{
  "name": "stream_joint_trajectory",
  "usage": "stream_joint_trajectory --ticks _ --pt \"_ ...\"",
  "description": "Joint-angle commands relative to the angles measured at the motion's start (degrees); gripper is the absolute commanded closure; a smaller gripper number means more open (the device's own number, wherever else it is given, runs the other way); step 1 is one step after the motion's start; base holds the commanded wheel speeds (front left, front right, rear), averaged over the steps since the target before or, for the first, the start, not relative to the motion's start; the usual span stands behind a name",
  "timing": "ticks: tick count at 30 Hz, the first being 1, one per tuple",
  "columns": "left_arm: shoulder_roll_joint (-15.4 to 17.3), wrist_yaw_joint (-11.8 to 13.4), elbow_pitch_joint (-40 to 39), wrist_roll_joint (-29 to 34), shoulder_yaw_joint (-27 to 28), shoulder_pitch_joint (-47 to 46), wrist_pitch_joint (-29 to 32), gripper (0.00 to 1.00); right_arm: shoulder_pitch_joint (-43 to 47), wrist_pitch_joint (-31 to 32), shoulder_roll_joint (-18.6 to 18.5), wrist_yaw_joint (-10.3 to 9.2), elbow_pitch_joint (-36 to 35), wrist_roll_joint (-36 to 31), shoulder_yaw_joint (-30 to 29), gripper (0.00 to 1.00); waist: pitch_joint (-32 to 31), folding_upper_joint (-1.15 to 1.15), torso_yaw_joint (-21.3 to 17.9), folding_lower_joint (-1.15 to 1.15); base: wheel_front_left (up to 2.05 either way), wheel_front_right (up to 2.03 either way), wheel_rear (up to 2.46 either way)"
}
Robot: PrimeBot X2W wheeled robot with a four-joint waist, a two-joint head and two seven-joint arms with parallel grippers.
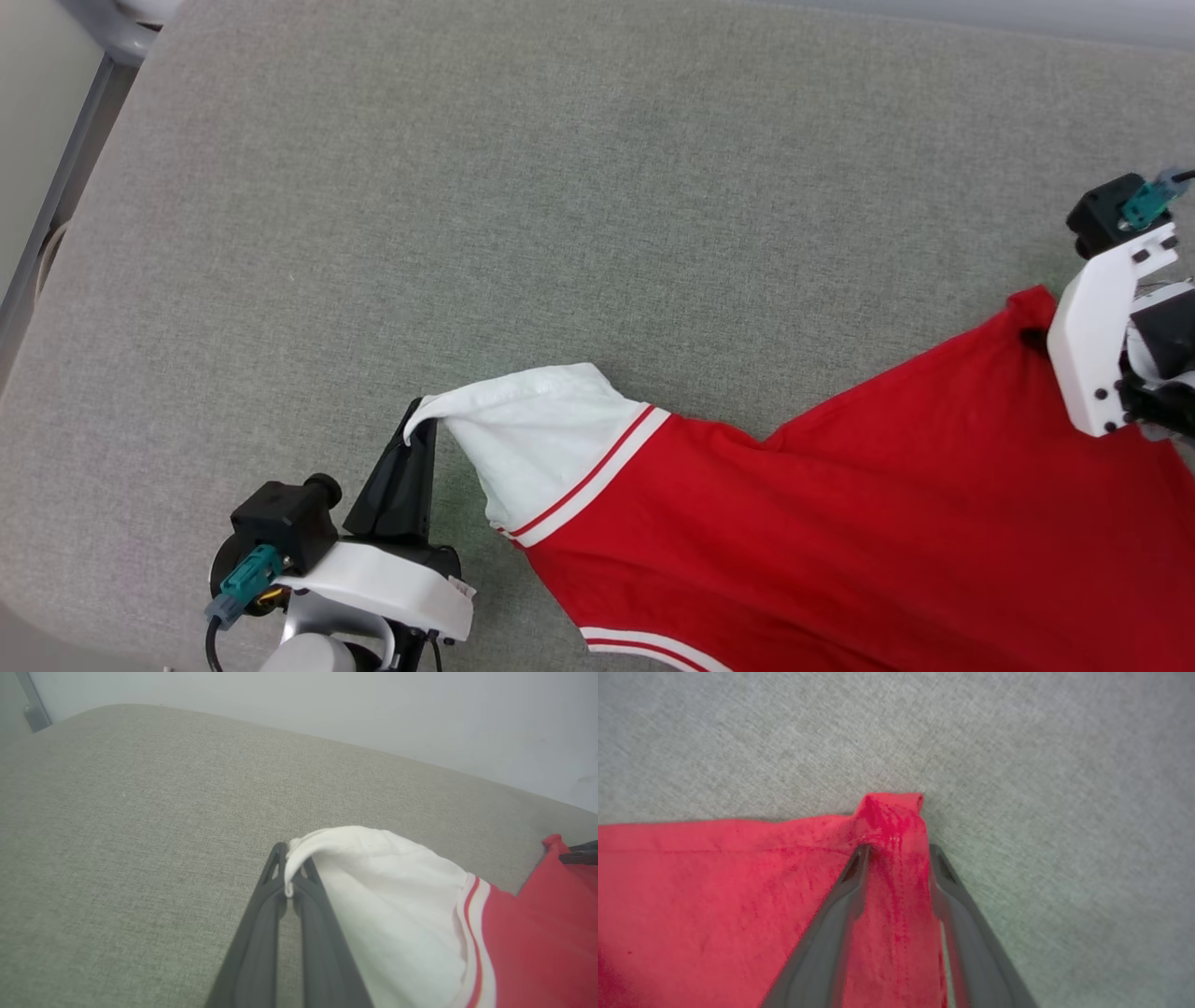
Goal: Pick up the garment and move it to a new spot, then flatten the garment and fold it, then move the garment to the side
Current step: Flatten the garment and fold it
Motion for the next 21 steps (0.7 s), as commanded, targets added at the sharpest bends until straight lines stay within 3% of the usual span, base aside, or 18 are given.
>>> stream_joint_trajectory --ticks 1,8,21 --pt "0.05 -0.36 0.22 0.05 0.25 -0.23 -0.32 1.0 0.81 -1.25 1.34 -0.01 1.55 0.85 1.62 1.0 -0.7 0.0 -0.47 0.0 0.0 0.0 0.0" --pt "1.2 -0.04 0.65 0.54 0.87 0.61 -0.37 1.0 -2.45 -11.77 0.19 -0.03 -0.23 4.27 1.18 1.0 -4.78 0.0 -2.15 0.0 0.0 0.0 0.0" --pt "6.89 0.66 -5.48 3.37 2.59 -4.76 3.14 1.0 3.48 -26.99 -1.79 -0.03 -7.63 5.5 -2.74 1.0 -14.63 0.0 -7.42 0.0 0.0 0.0 0.0"
